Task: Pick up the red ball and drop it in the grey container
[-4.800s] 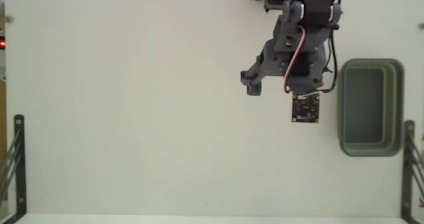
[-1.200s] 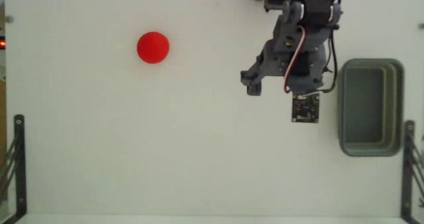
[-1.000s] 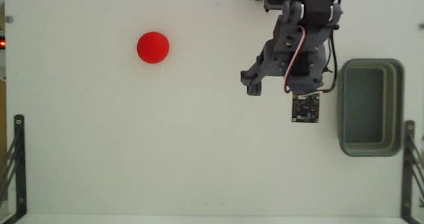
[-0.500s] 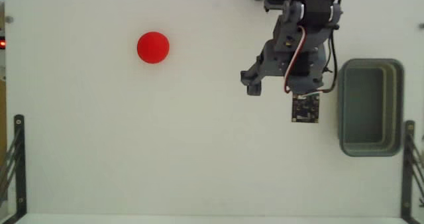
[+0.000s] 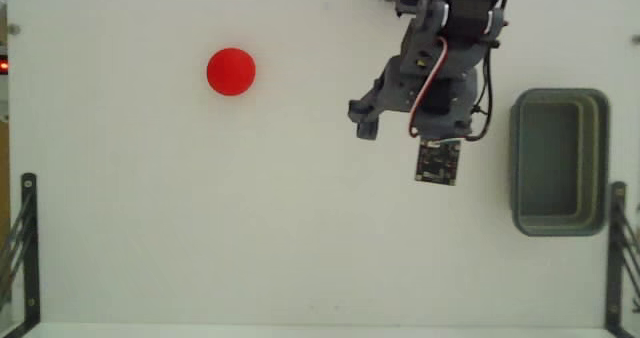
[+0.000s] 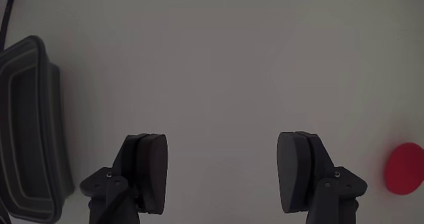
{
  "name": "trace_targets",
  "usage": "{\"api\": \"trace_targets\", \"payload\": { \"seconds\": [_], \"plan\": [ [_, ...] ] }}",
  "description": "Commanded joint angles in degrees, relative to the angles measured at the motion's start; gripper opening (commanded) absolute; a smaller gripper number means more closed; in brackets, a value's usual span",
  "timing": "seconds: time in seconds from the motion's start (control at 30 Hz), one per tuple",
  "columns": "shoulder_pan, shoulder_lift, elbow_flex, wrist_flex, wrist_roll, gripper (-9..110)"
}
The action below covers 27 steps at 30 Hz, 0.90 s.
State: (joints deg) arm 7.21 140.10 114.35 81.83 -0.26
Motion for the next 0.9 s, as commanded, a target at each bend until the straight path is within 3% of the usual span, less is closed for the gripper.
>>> {"api": "trace_targets", "payload": {
  "seconds": [0.0,0.87],
  "plan": [
    [2.0,2.0,0.2,0.1,0.3,110],
    [12.9,2.0,0.2,0.1,0.3,110]
  ]
}}
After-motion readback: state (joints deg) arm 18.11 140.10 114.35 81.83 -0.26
